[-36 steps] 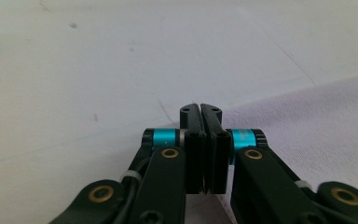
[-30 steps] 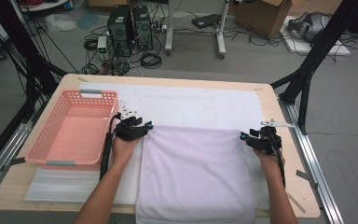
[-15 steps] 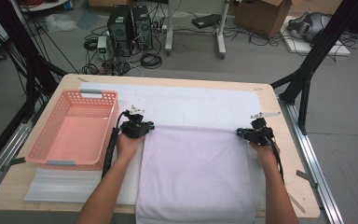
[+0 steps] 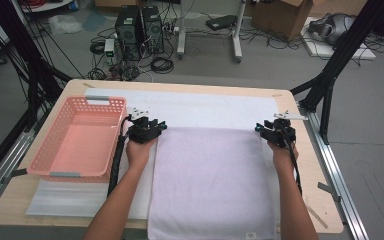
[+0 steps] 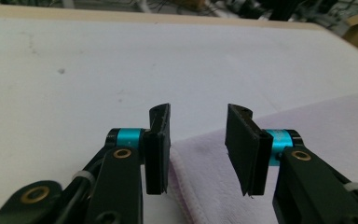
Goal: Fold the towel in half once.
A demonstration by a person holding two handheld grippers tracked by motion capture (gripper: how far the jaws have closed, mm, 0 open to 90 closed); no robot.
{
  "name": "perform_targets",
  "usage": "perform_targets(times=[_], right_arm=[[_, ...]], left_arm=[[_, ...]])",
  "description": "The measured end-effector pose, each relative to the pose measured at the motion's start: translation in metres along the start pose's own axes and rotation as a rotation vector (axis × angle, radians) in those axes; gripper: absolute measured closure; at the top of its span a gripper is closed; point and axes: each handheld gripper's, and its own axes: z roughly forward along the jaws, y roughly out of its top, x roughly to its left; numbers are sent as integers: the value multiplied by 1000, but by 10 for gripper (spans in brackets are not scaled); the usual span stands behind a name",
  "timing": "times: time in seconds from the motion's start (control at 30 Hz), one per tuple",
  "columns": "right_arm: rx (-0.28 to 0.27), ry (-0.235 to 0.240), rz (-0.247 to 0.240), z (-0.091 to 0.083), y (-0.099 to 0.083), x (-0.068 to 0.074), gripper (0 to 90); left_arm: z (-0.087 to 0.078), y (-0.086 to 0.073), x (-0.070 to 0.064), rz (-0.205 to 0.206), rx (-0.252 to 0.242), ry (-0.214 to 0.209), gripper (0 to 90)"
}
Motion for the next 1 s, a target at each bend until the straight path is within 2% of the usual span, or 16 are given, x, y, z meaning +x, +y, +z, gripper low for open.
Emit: perform_targets(times=[0.07,0.17,0.3,0.37,0.4,0.47,0.5,0.53,0.6,0.67,0.7,0.77,0.83,0.9,1.0], right_arm=[[11,58,-7,-4,0,1,712],[28,127,-12,-7,-3,4,770],[123,165,-52,0,-16,8,808],[151,150,-60,3,-23,8,819],[175,126,-72,5,-27,8,832],[164,100,-79,4,-32,5,864],[166,69,-86,3,-31,4,870],[167,39,-92,2,-31,3,863],[152,24,-68,-2,-30,1,806],[119,43,-36,-10,-29,-2,769],[90,50,-36,-15,-28,-3,738],[56,68,-17,-26,-25,-1,659],[22,85,-17,-36,-24,0,583],[-8,120,1,-48,-26,3,497],[-16,154,-25,-62,-33,10,417]], left_arm=[[-2,-2,0,7,20,-37,614],[1,-6,-1,1,92,-70,661],[5,-10,-2,-12,163,-58,703],[6,-10,-3,-7,170,-40,704],[6,-11,-3,-5,188,-30,707],[6,-11,-5,11,198,-12,726],[6,-11,-6,30,199,-4,728],[6,-11,-7,43,198,-2,721],[4,-10,-9,56,202,-20,699],[0,-10,-9,54,181,-69,691],[-4,-9,-9,56,153,-90,672],[-15,-10,-10,43,61,-118,650],[-24,-10,-12,52,25,-155,597],[-33,-12,-14,82,-22,-196,568],[-48,-14,-19,154,-97,-222,510]])
